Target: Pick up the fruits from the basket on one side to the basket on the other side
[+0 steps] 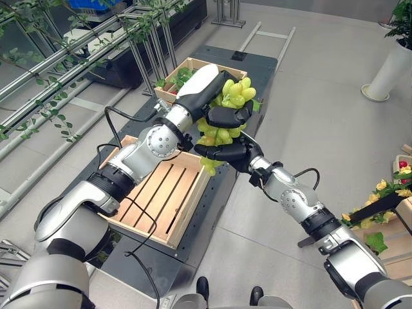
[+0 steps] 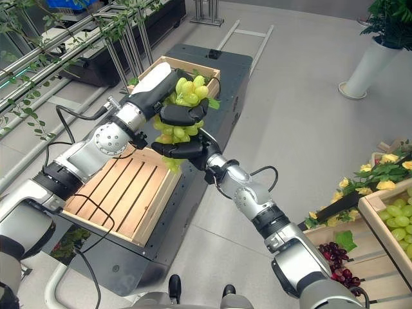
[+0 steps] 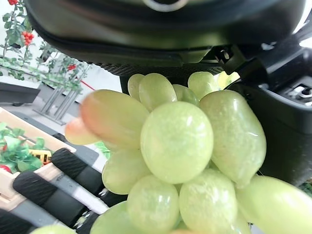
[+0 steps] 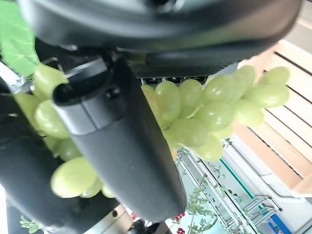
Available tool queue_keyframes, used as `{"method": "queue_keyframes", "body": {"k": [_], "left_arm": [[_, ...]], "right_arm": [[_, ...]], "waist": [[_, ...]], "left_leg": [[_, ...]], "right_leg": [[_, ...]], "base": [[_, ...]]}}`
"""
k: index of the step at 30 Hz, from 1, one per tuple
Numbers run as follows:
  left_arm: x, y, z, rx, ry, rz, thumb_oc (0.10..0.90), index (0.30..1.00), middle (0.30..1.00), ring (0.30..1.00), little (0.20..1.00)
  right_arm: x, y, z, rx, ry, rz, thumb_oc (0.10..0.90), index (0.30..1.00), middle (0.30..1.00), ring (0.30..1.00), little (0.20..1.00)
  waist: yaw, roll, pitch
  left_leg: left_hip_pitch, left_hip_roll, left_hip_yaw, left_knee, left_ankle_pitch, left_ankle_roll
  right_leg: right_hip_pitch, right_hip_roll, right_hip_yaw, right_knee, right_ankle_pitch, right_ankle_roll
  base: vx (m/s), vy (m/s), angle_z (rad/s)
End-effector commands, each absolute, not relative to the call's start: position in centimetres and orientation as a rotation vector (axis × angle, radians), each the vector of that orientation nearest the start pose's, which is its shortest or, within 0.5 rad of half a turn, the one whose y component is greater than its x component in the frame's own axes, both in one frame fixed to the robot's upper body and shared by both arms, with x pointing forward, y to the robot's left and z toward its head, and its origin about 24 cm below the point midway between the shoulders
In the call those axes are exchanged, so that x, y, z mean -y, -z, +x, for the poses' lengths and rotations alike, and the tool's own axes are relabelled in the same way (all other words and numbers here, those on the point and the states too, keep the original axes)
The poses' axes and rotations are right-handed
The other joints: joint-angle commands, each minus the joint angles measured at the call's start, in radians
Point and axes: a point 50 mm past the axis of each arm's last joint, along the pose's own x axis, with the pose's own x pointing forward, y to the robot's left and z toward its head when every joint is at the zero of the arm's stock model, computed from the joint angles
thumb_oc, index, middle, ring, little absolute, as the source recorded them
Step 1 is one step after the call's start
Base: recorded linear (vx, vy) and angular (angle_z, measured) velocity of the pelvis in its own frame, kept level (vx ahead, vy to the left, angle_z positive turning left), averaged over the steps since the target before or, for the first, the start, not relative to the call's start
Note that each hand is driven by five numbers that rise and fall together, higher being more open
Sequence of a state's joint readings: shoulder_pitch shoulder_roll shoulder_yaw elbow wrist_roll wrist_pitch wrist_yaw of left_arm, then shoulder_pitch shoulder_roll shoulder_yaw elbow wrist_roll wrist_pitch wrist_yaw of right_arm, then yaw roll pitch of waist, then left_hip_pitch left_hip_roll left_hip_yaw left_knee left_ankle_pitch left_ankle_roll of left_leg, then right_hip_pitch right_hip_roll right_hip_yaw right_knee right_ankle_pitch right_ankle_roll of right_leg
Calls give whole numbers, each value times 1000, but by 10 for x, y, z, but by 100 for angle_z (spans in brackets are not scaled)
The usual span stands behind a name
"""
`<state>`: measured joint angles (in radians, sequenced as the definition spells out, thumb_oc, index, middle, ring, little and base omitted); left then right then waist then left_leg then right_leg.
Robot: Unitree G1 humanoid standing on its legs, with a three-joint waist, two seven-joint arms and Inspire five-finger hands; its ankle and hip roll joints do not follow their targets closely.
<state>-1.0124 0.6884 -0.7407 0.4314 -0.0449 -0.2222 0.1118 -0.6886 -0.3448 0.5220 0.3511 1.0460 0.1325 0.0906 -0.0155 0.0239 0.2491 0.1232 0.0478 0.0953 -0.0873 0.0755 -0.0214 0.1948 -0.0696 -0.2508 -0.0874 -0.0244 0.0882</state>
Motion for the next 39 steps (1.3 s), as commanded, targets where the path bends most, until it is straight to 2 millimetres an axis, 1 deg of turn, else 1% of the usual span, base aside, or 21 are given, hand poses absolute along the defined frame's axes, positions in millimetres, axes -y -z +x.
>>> {"method": "queue_keyframes", "body": {"k": [1,2,4,5,7,8,9,12,15,16,17,23,25,28,30,33,35,37,39], "left_arm": [[-96,-282,372,799,299,825,400,300,300,300,300],[-91,-282,371,800,315,828,400,300,300,300,300],[-88,-281,371,797,325,833,400,300,300,300,300],[-84,-278,371,791,340,842,400,300,300,300,300],[-83,-274,371,782,345,849,400,300,300,300,300],[-83,-273,372,777,345,850,400,300,300,300,300],[-85,-271,372,769,342,849,400,300,300,300,300],[-89,-268,374,757,324,852,400,300,300,300,300],[-95,-269,376,750,286,852,400,300,300,300,300],[-95,-269,376,749,284,852,413,319,319,319,319],[-99,-269,377,738,264,854,800,900,900,900,900],[-114,-264,382,698,206,901,800,900,900,900,900],[-127,-259,384,671,160,912,800,900,900,900,900],[-138,-257,386,650,119,915,800,900,900,900,900],[-151,-254,387,625,72,924,800,900,900,900,900],[-163,-251,388,601,24,930,800,900,900,900,900],[-177,-244,390,560,-31,937,800,900,900,900,900],[-193,-232,391,512,-83,958,800,900,900,900,900],[-204,-226,390,484,-116,966,800,900,900,900,900]], "right_arm": [[38,-160,352,-10,-713,557,800,900,900,900,900],[37,-163,352,3,-709,568,800,900,900,900,900],[36,-166,352,14,-706,573,800,900,900,900,900],[35,-171,353,38,-702,586,800,900,900,900,900],[35,-176,353,63,-698,594,800,900,900,900,900],[35,-179,353,73,-693,598,521,481,481,481,481],[37,-182,354,87,-681,609,400,300,300,300,300],[38,-184,355,104,-667,616,400,300,300,300,300],[41,-182,356,105,-649,619,400,300,300,300,300],[41,-182,356,105,-648,619,400,300,300,300,300],[43,-181,356,106,-643,617,400,300,300,300,300],[55,-176,358,108,-593,598,400,300,300,300,300],[64,-168,358,108,-559,598,400,300,300,300,300],[73,-161,357,107,-529,591,400,300,300,300,300],[82,-152,356,101,-498,573,400,300,300,300,300],[90,-144,354,99,-474,556,400,300,300,300,300],[100,-135,353,96,-444,534,400,300,300,300,300],[112,-122,349,75,-408,536,400,300,300,300,300],[121,-114,346,60,-392,538,400,300,300,300,300]], "waist": [[10,-12,-210],[10,-12,-209],[10,-13,-209],[10,-14,-207],[10,-15,-208],[9,-16,-209],[9,-16,-210],[9,-16,-213],[8,-15,-215],[8,-15,-215],[7,-15,-215],[0,-15,-215],[-8,-15,-213],[-16,-14,-212],[-25,-12,-212],[-34,-11,-210],[-43,-10,-208],[-55,-11,-205],[-64,-11,-204]], "left_leg": [[5,-33,0,0,-135,-20],[5,-33,-1,0,-135,-19],[5,-33,-1,0,-135,-19],[6,-33,-3,0,-136,-18],[8,-33,-4,0,-137,-17],[8,-33,-4,0,-138,-17],[9,-33,-5,0,-139,-16],[10,-32,-3,0,-139,-14],[10,-30,0,0,-139,-14],[10,-30,0,0,-139,-14],[10,-29,1,0,-139,-13],[13,-28,5,0,-142,-12],[16,-25,13,0,-144,-11],[18,-23,21,0,-144,-10],[21,-21,31,0,-144,-9],[23,-19,41,0,-145,-8],[24,-17,50,0,-146,-8],[27,-15,61,0,-147,-6],[28,-14,69,0,-146,-5]], "right_leg": [[-33,23,14,18,-55,-45],[-33,22,15,17,-56,-46],[-33,23,16,17,-55,-46],[-32,23,16,16,-56,-47],[-30,23,19,14,-56,-46],[-29,23,19,13,-56,-46],[-28,23,22,12,-55,-46],[-28,23,27,11,-54,-45],[-29,23,30,9,-53,-45],[-29,23,30,9,-53,-45],[-30,23,31,10,-53,-45],[-29,25,39,5,-51,-43],[-29,26,48,1,-49,-42],[-30,26,58,0,-46,-41],[-34,26,69,0,-42,-38],[-37,26,79,0,-40,-36],[-41,27,87,0,-37,-33],[-44,27,102,0,-34,-31],[-47,27,113,0,-31,-29]], "base": [[0,0,0],[0,0,0],[0,0,0],[0,0,0],[0,0,0],[0,0,0],[0,0,0],[18,-1,-6],[7,0,-7],[-1,0,-4],[-1,0,-3],[0,2,-1],[-10,27,-4],[-8,32,-10],[-10,42,-17],[-26,36,-20],[-37,42,-18],[-26,45,-9],[-20,43,-17]]}}
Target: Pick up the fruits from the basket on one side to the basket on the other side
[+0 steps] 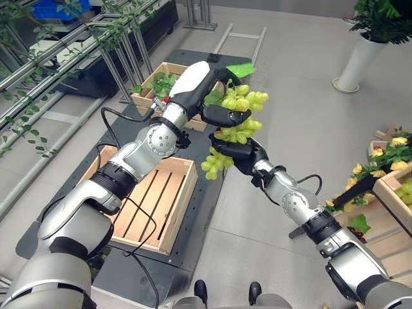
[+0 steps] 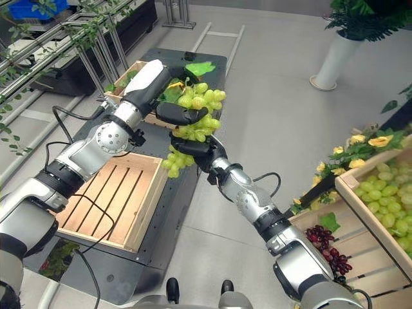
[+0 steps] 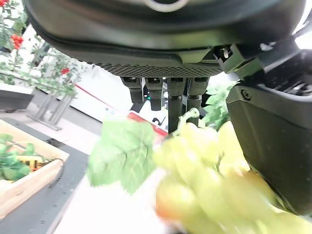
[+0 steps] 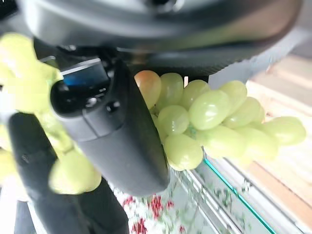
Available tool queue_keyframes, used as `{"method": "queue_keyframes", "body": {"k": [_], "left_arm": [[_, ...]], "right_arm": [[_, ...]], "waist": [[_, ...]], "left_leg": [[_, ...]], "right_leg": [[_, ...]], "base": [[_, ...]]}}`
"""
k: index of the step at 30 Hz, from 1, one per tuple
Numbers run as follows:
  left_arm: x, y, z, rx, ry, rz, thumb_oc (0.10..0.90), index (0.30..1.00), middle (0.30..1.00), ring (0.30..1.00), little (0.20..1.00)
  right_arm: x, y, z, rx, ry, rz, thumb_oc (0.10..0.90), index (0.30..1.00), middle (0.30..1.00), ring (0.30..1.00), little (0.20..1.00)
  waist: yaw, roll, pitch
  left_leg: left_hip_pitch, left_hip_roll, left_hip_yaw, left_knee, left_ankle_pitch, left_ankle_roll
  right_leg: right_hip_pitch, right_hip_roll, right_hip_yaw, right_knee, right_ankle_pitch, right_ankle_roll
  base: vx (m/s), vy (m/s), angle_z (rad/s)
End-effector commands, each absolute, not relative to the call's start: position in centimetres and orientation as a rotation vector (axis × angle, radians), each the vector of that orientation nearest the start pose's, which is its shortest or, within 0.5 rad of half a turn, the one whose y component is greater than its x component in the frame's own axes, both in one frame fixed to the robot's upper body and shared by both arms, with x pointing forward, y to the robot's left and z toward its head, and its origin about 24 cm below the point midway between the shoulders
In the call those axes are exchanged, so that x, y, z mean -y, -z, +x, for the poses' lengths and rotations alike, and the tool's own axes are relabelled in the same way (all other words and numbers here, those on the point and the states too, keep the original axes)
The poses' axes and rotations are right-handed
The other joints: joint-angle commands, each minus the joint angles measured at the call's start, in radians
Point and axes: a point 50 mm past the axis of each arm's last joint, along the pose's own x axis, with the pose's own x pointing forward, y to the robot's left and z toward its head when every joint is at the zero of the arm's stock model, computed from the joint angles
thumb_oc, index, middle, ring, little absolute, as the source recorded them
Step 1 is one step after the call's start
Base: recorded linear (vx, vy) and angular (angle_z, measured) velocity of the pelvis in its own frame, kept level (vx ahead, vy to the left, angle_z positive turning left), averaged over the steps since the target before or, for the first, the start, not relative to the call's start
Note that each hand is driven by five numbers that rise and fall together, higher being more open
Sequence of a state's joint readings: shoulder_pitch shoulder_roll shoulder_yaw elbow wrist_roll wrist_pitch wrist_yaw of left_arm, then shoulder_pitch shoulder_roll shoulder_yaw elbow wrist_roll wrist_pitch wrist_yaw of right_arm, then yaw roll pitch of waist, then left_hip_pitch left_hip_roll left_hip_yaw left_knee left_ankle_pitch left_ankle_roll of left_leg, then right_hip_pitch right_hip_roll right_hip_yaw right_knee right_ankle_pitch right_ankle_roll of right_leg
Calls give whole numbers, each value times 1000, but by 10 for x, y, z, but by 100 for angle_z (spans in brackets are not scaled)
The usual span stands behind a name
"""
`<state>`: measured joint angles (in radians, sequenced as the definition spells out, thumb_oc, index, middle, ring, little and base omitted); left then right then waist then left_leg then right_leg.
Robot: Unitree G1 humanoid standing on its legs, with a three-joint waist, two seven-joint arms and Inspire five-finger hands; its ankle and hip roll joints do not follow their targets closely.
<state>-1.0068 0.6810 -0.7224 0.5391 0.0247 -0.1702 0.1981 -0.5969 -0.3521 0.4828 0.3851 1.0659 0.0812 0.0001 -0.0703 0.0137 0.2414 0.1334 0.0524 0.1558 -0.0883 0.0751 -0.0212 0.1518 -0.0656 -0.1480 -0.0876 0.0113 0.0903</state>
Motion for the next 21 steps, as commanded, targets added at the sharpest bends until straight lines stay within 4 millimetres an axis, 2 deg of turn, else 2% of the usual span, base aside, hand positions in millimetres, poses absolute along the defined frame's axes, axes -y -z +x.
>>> {"method": "queue_keyframes", "body": {"k": [1,7,8,10,14,21], "left_arm": [[-214,-221,390,454,-143,957,800,900,900,900,900],[-246,-208,387,353,-252,762,800,900,900,900,900],[-256,-202,385,320,-277,565,800,900,900,900,900],[-261,-192,383,305,-311,457,800,900,900,900,900],[-266,-177,378,287,-365,437,800,900,900,900,900],[-266,-153,373,212,-370,422,800,900,900,900,900]], "right_arm": [[130,-109,345,50,-373,541,400,300,300,300,300],[160,-92,338,41,-288,480,400,300,300,300,300],[169,-87,336,37,-268,447,400,300,300,300,300],[177,-83,335,35,-248,407,400,300,300,300,300],[184,-82,331,39,-245,342,400,300,300,300,300],[194,-102,325,96,-314,208,400,300,300,300,300]], "waist": [[-16,-1,-196],[-46,-3,-189],[-57,-6,-188],[-66,-11,-186],[-83,-17,-184],[-114,-30,-172]], "left_leg": [[20,-17,17,1,-146,-4],[32,-14,45,1,-151,-2],[36,-12,54,1,-153,-1],[42,-11,63,1,-157,-1],[47,-9,79,1,-159,-1],[54,-3,108,1,-163,2]], "right_leg": [[-6,24,18,0,-64,-30],[-12,26,48,0,-56,-24],[-13,27,59,0,-54,-23],[-13,29,69,0,-53,-22],[-19,34,87,4,-51,-22],[-32,44,117,15,-49,-19]], "base": [[-18,48,-31],[-9,36,-25],[5,26,-17],[15,18,-21],[14,11,-28],[12,-1,-15]]}}
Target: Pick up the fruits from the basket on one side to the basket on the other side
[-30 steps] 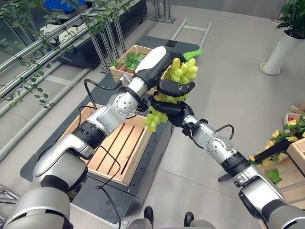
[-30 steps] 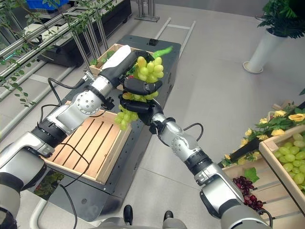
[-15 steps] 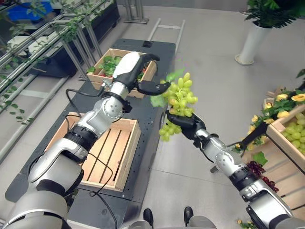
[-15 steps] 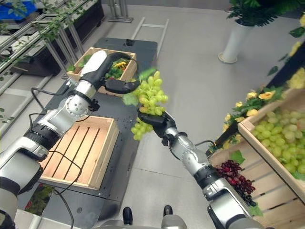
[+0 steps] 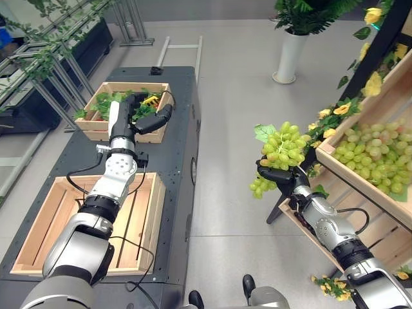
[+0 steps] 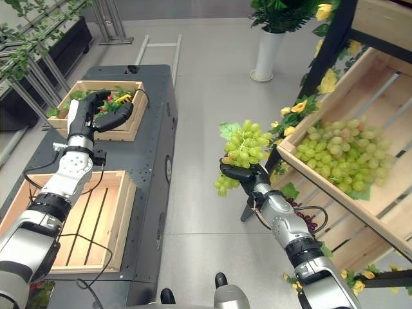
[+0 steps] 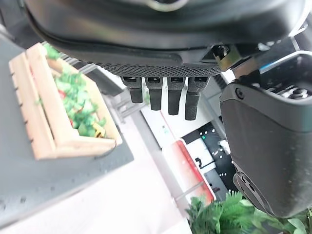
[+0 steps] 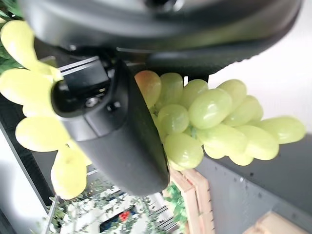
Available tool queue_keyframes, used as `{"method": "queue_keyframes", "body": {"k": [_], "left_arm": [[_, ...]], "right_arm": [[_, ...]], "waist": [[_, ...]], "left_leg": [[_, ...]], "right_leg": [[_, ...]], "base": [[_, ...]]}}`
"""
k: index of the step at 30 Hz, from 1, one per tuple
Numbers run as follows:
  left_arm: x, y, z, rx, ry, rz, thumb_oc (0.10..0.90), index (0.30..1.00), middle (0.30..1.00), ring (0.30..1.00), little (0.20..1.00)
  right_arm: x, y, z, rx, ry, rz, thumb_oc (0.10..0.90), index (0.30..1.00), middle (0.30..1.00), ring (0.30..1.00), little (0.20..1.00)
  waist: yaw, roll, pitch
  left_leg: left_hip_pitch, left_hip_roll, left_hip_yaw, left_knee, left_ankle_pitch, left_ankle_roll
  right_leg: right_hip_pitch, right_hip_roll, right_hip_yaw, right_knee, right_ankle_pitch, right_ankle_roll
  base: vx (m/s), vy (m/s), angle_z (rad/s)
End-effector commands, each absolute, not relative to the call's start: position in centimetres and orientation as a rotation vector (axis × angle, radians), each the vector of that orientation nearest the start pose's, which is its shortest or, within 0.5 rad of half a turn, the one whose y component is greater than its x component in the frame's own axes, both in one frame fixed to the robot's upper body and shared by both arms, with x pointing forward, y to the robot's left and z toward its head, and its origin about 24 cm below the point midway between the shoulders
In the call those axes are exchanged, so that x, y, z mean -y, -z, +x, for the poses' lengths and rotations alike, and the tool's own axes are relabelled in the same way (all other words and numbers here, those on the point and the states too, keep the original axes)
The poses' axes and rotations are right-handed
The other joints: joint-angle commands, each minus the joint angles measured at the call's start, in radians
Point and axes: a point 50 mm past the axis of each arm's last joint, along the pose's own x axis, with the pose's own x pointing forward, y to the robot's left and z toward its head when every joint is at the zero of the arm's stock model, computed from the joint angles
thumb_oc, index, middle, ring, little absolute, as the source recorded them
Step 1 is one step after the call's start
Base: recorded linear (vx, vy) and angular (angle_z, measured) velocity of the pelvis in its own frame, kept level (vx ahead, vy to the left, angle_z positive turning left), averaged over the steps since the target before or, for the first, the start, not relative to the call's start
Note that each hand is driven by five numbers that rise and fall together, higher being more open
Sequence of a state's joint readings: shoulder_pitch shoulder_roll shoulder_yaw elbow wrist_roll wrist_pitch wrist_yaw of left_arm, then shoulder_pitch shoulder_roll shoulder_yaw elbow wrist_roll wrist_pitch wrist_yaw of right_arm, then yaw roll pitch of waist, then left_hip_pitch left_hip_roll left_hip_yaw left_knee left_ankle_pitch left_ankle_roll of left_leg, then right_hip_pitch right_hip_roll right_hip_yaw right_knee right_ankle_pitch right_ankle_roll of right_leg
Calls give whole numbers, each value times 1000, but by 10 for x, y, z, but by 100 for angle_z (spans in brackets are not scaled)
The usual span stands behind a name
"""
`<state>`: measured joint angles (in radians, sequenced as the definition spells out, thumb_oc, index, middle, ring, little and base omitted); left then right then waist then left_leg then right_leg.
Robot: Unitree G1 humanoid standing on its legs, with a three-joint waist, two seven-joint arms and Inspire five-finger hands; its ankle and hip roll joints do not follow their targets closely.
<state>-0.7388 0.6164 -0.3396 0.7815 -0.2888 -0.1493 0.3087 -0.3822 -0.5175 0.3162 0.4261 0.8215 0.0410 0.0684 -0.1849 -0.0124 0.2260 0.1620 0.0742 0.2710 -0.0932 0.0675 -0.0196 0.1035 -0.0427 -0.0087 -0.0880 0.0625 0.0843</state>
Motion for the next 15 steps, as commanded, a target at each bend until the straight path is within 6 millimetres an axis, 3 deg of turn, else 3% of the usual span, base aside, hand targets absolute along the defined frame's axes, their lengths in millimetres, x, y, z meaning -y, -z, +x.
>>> {"method": "queue_keyframes", "body": {"k": [1,6,7,9,10,11,15], "left_arm": [[-265,-150,372,205,-364,426,800,900,900,900,900],[-261,-126,366,145,-332,433,800,900,900,900,900],[-259,-113,362,113,-324,426,800,900,900,900,900],[-258,-103,357,94,-325,420,800,900,900,900,900],[-260,-87,348,67,-338,414,800,900,900,900,900],[-262,-84,345,60,-346,414,800,900,900,900,900],[-251,-71,341,35,-275,448,800,900,900,900,900]], "right_arm": [[194,-107,324,106,-330,208,400,300,300,300,300],[192,-130,318,178,-421,152,400,300,300,300,300],[192,-143,316,203,-457,122,400,300,300,300,300],[192,-150,315,218,-493,95,400,300,300,300,300],[186,-162,314,231,-558,83,400,300,300,300,300],[184,-165,314,233,-583,89,400,300,300,300,300],[174,-175,302,203,-710,203,400,300,300,300,300]], "waist": [[-3,-6,-156],[-21,-18,-150],[-20,-26,-146],[-12,-31,-141],[6,-34,-127],[12,-33,-123],[11,-34,-121]], "left_leg": [[26,-25,-3,6,-157,1],[23,-25,14,43,-177,6],[5,-36,-8,96,-201,10],[-14,-51,-37,151,-226,14],[-27,-79,-129,160,-239,28],[-26,-88,-153,148,-236,32],[-16,-100,-145,60,-202,42]], "right_leg": [[15,23,-19,16,-99,-14],[6,35,8,29,-103,-17],[3,38,34,30,-98,-19],[-4,38,63,41,-96,-19],[-8,45,112,55,-95,-18],[-11,47,125,60,-95,-17],[-36,32,123,54,-62,14]], "base": [[5,-19,-13],[-5,-5,-9],[-12,49,-14],[-14,113,-28],[-9,167,-48],[-21,249,-75],[-29,208,-89]]}}
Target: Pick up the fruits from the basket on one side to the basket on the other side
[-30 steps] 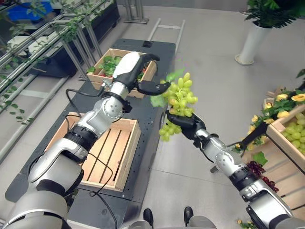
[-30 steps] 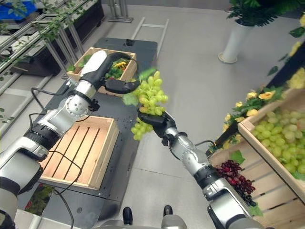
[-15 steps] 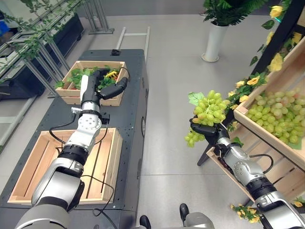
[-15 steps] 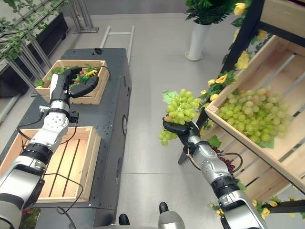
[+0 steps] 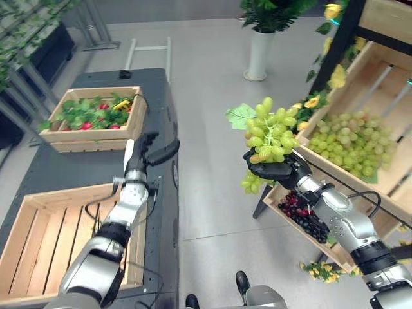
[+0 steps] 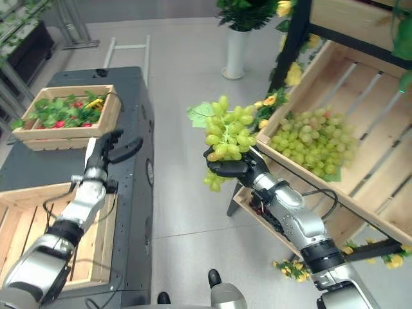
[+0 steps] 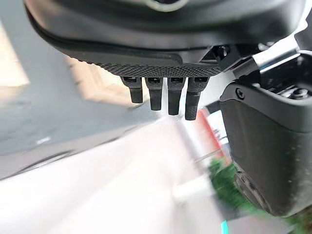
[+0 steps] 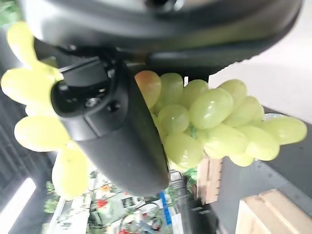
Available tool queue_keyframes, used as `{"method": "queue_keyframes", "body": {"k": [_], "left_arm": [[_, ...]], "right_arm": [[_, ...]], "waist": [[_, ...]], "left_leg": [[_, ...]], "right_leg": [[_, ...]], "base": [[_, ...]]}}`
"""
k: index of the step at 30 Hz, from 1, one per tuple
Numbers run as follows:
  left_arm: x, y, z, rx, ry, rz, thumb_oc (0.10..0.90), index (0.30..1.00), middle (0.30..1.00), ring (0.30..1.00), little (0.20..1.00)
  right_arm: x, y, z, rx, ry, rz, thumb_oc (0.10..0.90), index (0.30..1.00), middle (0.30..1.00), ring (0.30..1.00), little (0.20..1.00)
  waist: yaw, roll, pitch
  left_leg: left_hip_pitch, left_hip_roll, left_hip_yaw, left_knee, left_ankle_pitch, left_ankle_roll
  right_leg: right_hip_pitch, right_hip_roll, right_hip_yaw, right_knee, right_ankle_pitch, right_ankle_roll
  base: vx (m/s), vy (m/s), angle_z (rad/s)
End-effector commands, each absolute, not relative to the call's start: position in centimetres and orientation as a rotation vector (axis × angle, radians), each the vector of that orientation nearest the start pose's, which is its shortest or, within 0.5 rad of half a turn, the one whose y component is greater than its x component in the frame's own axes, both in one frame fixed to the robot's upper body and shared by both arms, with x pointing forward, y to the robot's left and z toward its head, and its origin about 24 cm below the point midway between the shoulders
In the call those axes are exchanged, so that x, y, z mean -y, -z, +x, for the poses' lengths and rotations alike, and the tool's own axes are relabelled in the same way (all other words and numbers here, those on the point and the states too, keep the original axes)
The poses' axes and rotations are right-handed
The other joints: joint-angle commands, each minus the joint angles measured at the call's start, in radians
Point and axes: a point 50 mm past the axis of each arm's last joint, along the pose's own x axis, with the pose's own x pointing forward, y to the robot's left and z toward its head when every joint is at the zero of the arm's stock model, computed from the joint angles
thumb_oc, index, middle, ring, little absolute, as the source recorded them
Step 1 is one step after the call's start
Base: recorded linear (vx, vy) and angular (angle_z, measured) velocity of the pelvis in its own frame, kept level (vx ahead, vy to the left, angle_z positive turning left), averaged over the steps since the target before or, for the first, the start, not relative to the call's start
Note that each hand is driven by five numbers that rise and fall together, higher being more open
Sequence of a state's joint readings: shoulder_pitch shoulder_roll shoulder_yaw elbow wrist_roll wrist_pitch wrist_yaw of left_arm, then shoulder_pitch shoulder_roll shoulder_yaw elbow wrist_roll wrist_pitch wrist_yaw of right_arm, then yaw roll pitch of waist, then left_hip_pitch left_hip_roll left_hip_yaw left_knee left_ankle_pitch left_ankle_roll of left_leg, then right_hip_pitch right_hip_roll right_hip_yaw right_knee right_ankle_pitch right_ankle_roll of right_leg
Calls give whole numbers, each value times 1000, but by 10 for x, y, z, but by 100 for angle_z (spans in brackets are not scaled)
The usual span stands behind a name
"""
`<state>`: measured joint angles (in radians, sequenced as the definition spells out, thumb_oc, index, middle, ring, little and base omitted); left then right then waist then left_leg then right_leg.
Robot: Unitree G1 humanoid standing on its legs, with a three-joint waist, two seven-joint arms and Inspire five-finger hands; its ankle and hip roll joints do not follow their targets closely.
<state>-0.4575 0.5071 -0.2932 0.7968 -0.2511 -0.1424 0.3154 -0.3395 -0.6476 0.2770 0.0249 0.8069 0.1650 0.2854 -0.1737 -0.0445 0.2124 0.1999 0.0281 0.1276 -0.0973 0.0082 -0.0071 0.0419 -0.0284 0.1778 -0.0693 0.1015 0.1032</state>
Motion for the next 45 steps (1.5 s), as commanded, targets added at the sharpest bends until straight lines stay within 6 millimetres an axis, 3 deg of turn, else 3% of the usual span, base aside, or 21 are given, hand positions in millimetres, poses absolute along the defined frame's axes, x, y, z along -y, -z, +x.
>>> {"method": "queue_keyframes", "body": {"k": [1,5,8,11,17,19,32,38,45], "left_arm": [[-250,-71,341,35,-265,459,800,900,900,900,900],[-267,-74,337,15,-294,461,800,900,900,900,900],[-272,-74,335,18,-307,458,800,900,900,900,900],[-268,-75,336,38,-311,433,800,900,900,900,900],[-245,-66,336,69,-233,432,800,900,900,900,900],[-236,-61,331,87,-206,448,800,900,900,900,900],[-244,-40,307,49,-184,407,800,900,900,900,900],[-240,-41,308,57,-168,407,800,900,900,900,900],[-230,-48,313,84,-154,414,800,900,900,900,900]], "right_arm": [[174,-175,301,202,-716,206,400,300,300,300,300],[175,-183,291,213,-779,261,400,300,300,300,300],[175,-188,292,237,-800,252,400,300,300,300,300],[177,-188,291,256,-829,285,400,300,300,300,300],[207,-204,295,313,-681,282,400,300,300,300,300],[228,-210,295,331,-594,251,400,300,300,300,300],[314,-240,285,366,-298,180,400,300,300,300,300],[356,-246,280,274,-91,-24,400,300,300,300,300],[388,-264,284,192,108,-204,400,300,300,300,300]], "waist": [[0,-2,-108],[-5,-8,-96],[10,-12,-98],[18,-25,-108],[5,-40,-126],[-5,-40,-133],[-21,-33,-163],[-26,-32,-170],[-12,-35,-165]], "left_leg": [[-54,-55,-3,57,-139,30],[-41,-46,64,17,-129,39],[-54,-28,90,28,-122,42],[-71,-31,88,47,-128,39],[-50,-21,87,38,-139,29],[-40,-19,83,35,-144,27],[-12,-9,93,12,-148,12],[-15,-9,98,11,-148,8],[-22,-7,97,18,-147,7]], "right_leg": [[22,15,-65,36,-98,-2],[-63,-10,-134,132,-68,44],[-69,-8,-161,185,-106,35],[-27,-5,-166,97,-116,17],[13,13,-146,50,-121,3],[20,22,-137,52,-130,-3],[42,37,-118,23,-131,-11],[38,35,-115,19,-127,-9],[30,36,-117,24,-127,-12]], "base": [[-64,202,-44],[-89,124,-18],[-89,-27,-78],[-37,-74,-32],[21,-70,-11],[40,-39,-6],[31,3,-3],[16,7,-1],[1,8,-2]]}}
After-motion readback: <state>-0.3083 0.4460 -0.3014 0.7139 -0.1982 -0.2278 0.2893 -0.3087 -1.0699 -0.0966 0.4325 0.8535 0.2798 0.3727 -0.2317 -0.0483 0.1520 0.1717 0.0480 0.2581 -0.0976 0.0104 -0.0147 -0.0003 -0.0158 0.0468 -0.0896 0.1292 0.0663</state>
